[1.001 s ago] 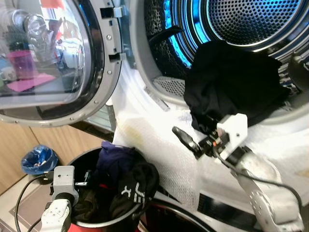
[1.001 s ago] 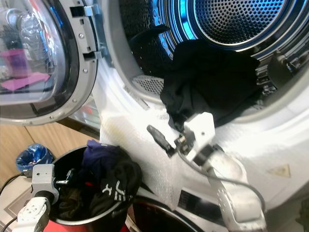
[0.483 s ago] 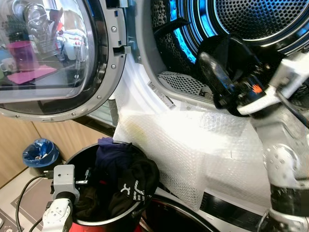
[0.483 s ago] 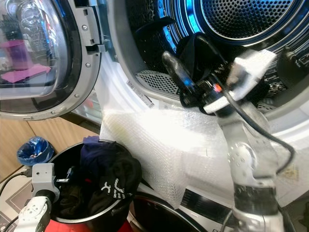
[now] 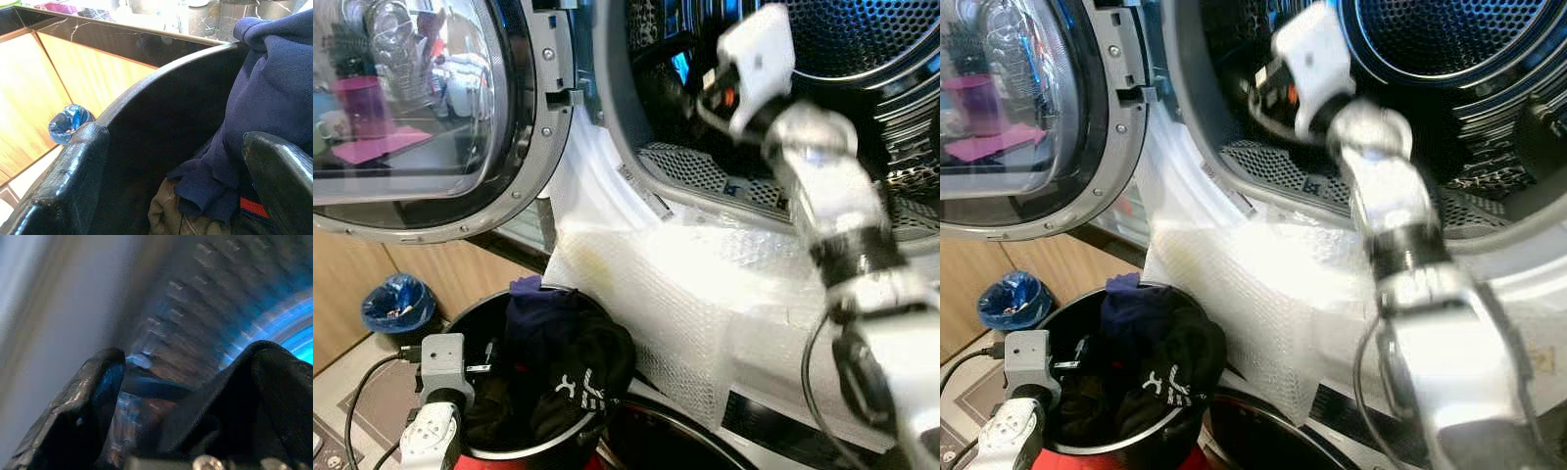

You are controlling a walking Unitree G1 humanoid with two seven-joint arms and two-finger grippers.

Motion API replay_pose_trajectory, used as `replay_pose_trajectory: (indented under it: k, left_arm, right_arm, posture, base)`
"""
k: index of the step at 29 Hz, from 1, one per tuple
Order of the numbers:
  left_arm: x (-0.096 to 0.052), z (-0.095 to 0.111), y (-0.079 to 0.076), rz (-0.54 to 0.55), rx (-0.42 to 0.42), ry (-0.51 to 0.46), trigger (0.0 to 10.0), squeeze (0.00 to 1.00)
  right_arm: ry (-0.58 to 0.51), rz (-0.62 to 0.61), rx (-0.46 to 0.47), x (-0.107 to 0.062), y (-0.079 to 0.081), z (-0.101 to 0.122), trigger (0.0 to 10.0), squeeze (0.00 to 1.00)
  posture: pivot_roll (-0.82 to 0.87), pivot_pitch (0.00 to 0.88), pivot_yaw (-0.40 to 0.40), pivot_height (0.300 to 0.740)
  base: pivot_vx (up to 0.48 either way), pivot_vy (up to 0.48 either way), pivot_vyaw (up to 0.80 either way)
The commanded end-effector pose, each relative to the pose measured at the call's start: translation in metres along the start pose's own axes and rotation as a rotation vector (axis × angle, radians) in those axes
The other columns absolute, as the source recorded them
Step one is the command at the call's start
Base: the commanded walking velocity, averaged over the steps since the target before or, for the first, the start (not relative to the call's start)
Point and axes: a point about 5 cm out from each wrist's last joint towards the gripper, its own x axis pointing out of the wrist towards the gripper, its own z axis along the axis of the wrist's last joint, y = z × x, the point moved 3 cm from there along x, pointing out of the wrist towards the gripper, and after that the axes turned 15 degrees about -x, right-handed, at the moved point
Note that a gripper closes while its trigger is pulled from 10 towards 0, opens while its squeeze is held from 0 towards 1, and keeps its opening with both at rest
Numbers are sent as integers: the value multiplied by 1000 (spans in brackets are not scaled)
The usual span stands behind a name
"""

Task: Clothes washing

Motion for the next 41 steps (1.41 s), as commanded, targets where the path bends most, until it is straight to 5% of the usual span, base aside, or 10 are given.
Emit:
replay_pose_trajectory:
  k: [1,8,10,17,21,23,27,29,38,41]
  left_arm:
    - [-22,-52,-4,1,-3,223,10000,0]
    - [-22,-51,-3,20,-7,210,10000,0]
    - [-23,-51,-1,26,-4,210,10000,0]
    - [-25,-54,-2,33,-8,215,10000,0]
    - [-26,-56,-2,32,-7,227,10000,0]
    - [-26,-56,-2,27,-7,226,10000,0]
    - [-26,-55,-1,31,-10,220,10000,0]
    - [-27,-56,-2,31,-11,223,10000,0]
    - [-31,-63,-7,9,-10,244,10000,0]
    - [-33,-65,-7,3,-7,250,10000,0]
  right_arm:
    - [121,-117,5,-3,-24,-13,10000,0]
    - [440,-581,-59,-45,-110,-44,10000,0]
    - [472,-639,-61,-54,-119,-49,10000,0]
    - [656,-757,-89,-91,-129,-91,10000,0]
    - [669,-698,-91,-88,-115,-100,10000,0]
    - [543,-656,121,-72,-99,-95,10000,0]
    - [341,-680,272,-61,-105,-71,10000,0]
    - [238,-700,428,-59,-110,-63,10000,0]
    - [-49,-644,541,-65,-130,-40,10000,0]
    - [-250,-470,573,-66,-130,-23,10000,0]
  posture:
    - [57,0,-56,740]
    - [80,0,-76,740]
    - [80,0,-76,740]
    - [81,0,-79,740]
    - [73,0,-72,740]
    - [73,0,-70,740]
    - [69,0,-64,740]
    - [66,0,-59,740]
    - [47,0,-50,740]
    - [42,0,-52,740]
  base:
    - [0,0,0]
    - [0,0,0]
    - [0,0,0]
    - [0,0,0]
    - [0,0,0]
    - [0,0,0]
    - [0,0,0]
    - [0,0,0]
    - [0,0,0]
    - [0,0,0]
